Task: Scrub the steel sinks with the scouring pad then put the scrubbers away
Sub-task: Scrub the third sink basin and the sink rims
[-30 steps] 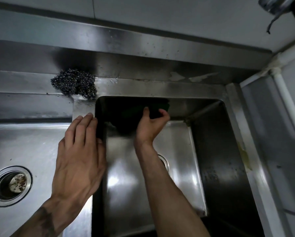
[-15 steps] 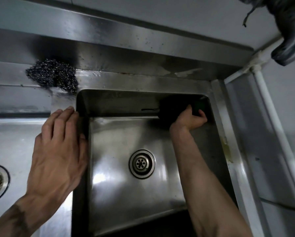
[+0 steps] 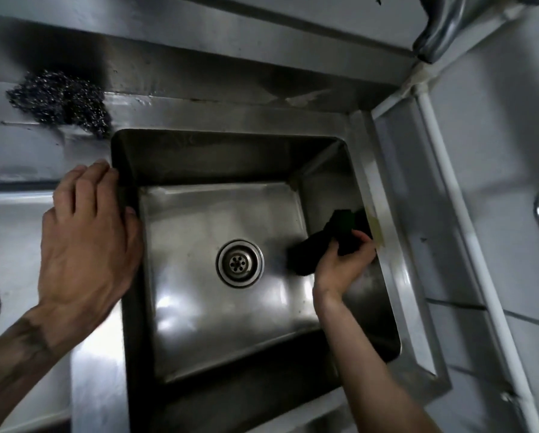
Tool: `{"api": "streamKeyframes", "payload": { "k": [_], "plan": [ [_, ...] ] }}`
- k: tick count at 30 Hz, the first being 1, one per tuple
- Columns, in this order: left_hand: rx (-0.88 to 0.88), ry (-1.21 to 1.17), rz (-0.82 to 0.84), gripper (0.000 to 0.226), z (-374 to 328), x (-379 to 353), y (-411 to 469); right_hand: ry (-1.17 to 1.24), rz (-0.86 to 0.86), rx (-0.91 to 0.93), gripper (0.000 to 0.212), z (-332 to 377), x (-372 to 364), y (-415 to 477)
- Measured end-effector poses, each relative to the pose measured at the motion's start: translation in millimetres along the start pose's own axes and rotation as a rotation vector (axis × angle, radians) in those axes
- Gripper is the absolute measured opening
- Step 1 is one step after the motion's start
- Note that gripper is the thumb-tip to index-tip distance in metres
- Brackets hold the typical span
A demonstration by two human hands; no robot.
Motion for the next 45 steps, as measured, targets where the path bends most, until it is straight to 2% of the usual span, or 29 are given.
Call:
{"api": "streamKeyframes", "payload": {
  "k": [4,7,10,12,14,16,20,23,25,29,32,34,35,38,39,42,45],
  "plan": [
    [0.013,0.000,-0.011,0.053,-2.7,3.6,-1.0,-0.221,0.116,0.203,0.037,-14.2,36.1,-15.0],
    [0.019,0.020,-0.021,0.053,-2.5,3.7,-2.6,-0.390,0.259,0.122,0.038,-52.5,55.8,-20.9],
    [0.044,0.048,-0.007,0.052,-1.0,3.0,-2.1,-0.360,0.620,-0.096,0.034,-83.9,58.8,-33.1],
    [0.057,0.060,0.002,0.054,-0.8,2.6,-2.3,-0.412,0.910,-0.134,0.031,-80.4,55.6,-55.7],
    [0.062,0.080,0.004,0.055,-1.0,2.8,-2.9,-0.487,1.113,-0.060,0.029,-63.1,54.1,-80.6],
    [0.062,0.086,0.003,0.055,-1.8,2.9,-1.8,-0.499,1.242,-0.017,0.029,-42.0,48.9,-108.5],
    [0.074,0.097,-0.011,0.055,-2.4,4.2,-2.2,-0.477,1.437,0.178,0.031,-1.5,19.2,-197.1],
    [0.062,0.097,-0.028,0.054,-2.4,5.9,-3.1,-0.420,1.519,0.293,0.033,19.9,-5.3,-260.5],
    [0.043,0.094,-0.038,0.054,-2.6,7.1,-2.4,-0.358,1.530,0.240,0.032,27.9,-9.4,-278.2],
    [0.033,0.080,-0.026,0.052,-1.3,7.4,-4.7,-0.124,1.519,-0.106,0.032,27.3,7.5,-276.2],
    [0.019,0.059,-0.027,0.050,-2.5,10.8,-5.8,0.077,1.343,-0.290,0.032,26.2,23.4,-249.4],
    [-0.015,0.071,-0.017,0.050,-7.1,12.1,-8.6,0.208,1.193,-0.341,0.031,27.7,34.1,-225.1],
    [-0.033,0.081,-0.006,0.051,-10.6,11.8,-12.3,0.246,1.112,-0.345,0.034,27.3,41.2,-210.3],
    [-0.096,0.107,0.050,0.053,-25.6,5.1,-32.3,0.326,0.889,-0.297,0.068,36.9,70.9,-162.9],
    [-0.123,0.104,0.072,0.053,-32.9,0.8,-38.7,0.336,0.809,-0.286,0.072,39.0,82.3,-144.8],
    [-0.203,0.083,0.132,0.052,-62.3,-17.3,-53.8,0.322,0.568,-0.239,0.052,36.3,122.3,-79.0],
    [-0.281,0.071,0.173,0.050,-97.4,-37.6,-58.8,0.215,0.412,-0.103,0.049,31.3,155.3,-11.3]
  ]
}}
Point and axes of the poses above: each hand's wrist, its own y-axis towards the middle knuckle, its own x-axis out of the back of the hand, z = x × y, the point moved 9 cm from there along y, towards the middle knuckle, and after that the axes turned 13 degrees about -y, right-handed, at the moved point
